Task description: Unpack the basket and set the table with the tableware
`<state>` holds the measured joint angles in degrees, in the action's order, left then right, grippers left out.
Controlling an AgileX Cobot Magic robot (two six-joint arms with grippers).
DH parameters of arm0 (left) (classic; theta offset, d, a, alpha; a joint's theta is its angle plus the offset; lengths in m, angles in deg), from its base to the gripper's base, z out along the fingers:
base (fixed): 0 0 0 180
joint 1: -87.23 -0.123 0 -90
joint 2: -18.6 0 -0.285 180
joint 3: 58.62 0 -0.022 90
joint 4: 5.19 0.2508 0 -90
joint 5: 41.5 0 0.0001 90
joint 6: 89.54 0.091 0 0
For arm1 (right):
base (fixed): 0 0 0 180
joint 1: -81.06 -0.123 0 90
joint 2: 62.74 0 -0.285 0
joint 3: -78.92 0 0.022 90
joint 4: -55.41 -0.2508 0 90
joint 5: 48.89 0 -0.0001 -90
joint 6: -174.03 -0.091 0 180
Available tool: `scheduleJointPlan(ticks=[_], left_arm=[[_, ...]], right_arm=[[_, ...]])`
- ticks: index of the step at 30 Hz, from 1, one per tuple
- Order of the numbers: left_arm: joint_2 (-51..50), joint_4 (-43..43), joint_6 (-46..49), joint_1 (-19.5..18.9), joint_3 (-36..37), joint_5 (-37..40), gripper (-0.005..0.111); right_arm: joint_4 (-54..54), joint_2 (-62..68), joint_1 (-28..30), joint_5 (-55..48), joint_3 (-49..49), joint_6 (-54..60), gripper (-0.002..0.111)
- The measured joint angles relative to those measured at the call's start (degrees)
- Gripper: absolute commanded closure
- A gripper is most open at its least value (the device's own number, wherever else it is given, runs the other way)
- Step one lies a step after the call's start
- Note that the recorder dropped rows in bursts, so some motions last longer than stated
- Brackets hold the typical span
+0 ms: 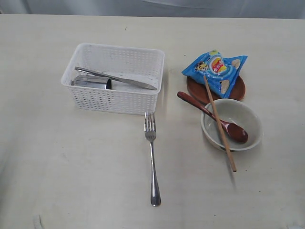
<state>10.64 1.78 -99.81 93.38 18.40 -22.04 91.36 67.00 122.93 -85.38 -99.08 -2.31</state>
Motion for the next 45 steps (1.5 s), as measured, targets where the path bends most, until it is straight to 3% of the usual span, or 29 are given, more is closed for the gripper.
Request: scheduleJointPlan(ticks=[9, 12, 16, 23, 31, 34, 45], left_arm=[[0.0, 0.0, 0.0, 0.0, 0.0, 0.0, 0.107], [0.0, 0.0, 0.0, 0.0, 0.0, 0.0, 0.107], [0.0, 0.0, 0.0, 0.0, 0.0, 0.0, 0.107], [0.0, 0.0, 0.0, 0.0, 0.0, 0.0, 0.107], [0.0, 0.0, 0.0, 0.0, 0.0, 0.0, 0.107], [0.0, 0.0, 0.0, 0.0, 0.0, 0.0, 0.107], [0.0, 0.0, 0.0, 0.0, 0.0, 0.0, 0.107]], right_arm=[[2.2, 2.3, 2.3, 4.4, -0.9, -0.6, 0.054], [2.3, 3.6, 2.3, 4.6, -1.2, -0.6, 0.072], [0.8, 4.7, 2.3, 5.4, -1.6, -0.6, 0.109], [-8.1, 5.2, 2.6, 5.9, -2.5, 8.7, 0.109], [-45.8, 5.2, 3.6, 1.2, -5.7, 38.9, 0.109], [-53.3, 5.2, 2.6, -2.4, -6.0, 41.2, 0.109], [-59.7, 3.8, -9.5, -16.7, -5.2, 40.8, 0.109]])
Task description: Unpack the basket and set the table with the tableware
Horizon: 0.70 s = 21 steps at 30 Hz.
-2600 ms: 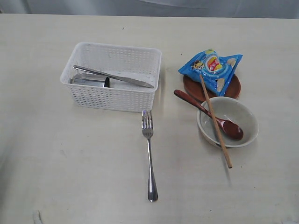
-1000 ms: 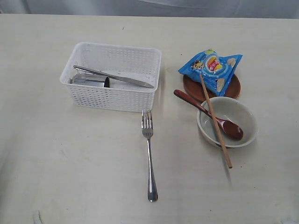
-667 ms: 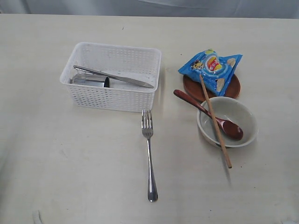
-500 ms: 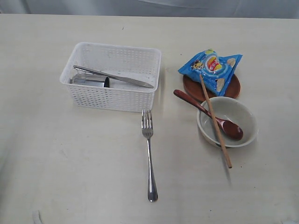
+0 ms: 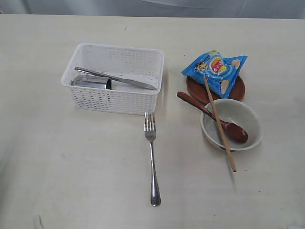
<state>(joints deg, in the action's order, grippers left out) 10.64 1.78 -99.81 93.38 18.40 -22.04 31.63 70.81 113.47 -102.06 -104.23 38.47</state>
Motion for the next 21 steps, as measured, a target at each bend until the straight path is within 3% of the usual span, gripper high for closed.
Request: scheduleJointPlan(ticks=[7, 15, 21], left_arm=[[0.0, 0.0, 0.0, 0.0, 0.0, 0.0, 0.107], [0.0, 0.0, 0.0, 0.0, 0.0, 0.0, 0.107], [0.0, 0.0, 0.0, 0.0, 0.0, 0.0, 0.107]], right_arm=[[0.3, -4.5, -4.3, 0.3, 6.4, -1.7, 0.109], [-1.6, -14.3, -5.2, 0.3, 11.9, -4.1, 0.109], [-2.1, -23.2, -10.7, -0.2, 12.5, -8.7, 0.109]])
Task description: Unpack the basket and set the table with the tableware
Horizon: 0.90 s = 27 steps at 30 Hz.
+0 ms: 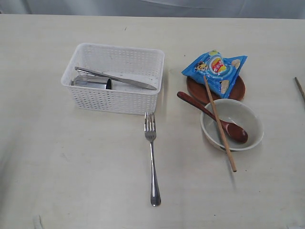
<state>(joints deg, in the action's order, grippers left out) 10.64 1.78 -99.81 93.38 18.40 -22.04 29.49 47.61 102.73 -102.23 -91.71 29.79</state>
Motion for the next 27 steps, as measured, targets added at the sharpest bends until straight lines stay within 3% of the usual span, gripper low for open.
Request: scheduleJointPlan(ticks=[4, 7, 9, 11, 15, 23, 25, 27], left_arm=[[0.0, 0.0, 0.0, 0.0, 0.0, 0.0, 0.107], [0.0, 0.0, 0.0, 0.0, 0.0, 0.0, 0.107], [0.0, 0.0, 0.0, 0.0, 0.0, 0.0, 0.107], [0.0, 0.0, 0.0, 0.0, 0.0, 0.0, 0.107], [0.0, 0.0, 0.0, 0.0, 0.0, 0.0, 0.107], [0.0, 0.0, 0.0, 0.0, 0.0, 0.0, 0.107], [0.0, 0.0, 0.0, 0.0, 0.0, 0.0, 0.107], [0.0, 0.0, 0.0, 0.0, 0.0, 0.0, 0.107]], right_arm=[[10.4, -2.5, -2.6, -0.9, 0.2, -11.7, 0.104], [20.2, -2.5, -2.7, -1.2, 1.9, -16.6, 0.082], [24.9, -2.0, -2.7, -0.7, 3.3, -18.4, 0.062], [25.9, -1.1, -2.7, 1.1, 4.2, -19.5, 0.056], [27.5, 2.4, -3.9, 6.3, 4.6, -19.9, 0.062], [29.5, 11.8, -4.7, 13.5, 3.6, -19.5, 0.064], [30.5, 12.9, -4.8, 13.8, 2.6, -19.4, 0.075], [31.1, 14.2, -4.9, 13.8, 2.1, -19.4, 0.1]])
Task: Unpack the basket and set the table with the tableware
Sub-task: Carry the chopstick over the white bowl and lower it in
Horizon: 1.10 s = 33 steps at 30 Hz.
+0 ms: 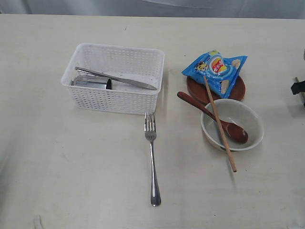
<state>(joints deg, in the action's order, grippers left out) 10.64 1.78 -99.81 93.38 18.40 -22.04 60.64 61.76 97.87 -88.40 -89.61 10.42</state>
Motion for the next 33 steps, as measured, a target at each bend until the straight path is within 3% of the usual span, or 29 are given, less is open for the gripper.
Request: scheduleJointPlan(ticks=[1, 11, 28, 33], left_arm=[[0.0, 0.0, 0.0, 0.0, 0.0, 0.0, 0.107], [0.0, 0.0, 0.0, 0.0, 0.0, 0.0, 0.107], [0.0, 0.0, 0.0, 0.0, 0.0, 0.0, 0.107], [0.0, 0.0, 0.0, 0.0, 0.0, 0.0, 0.107]], right_arm=[[0.1, 0.4, 0.0, 0.1, -0.3, 0.5, 0.109], [1.4, -1.6, -3.5, -2.0, 0.1, 2.1, 0.109], [-15.8, -18.3, -5.0, -13.9, 1.0, 1.6, 0.109], [-19.7, -22.7, -8.5, -15.5, 5.3, 1.2, 0.109]])
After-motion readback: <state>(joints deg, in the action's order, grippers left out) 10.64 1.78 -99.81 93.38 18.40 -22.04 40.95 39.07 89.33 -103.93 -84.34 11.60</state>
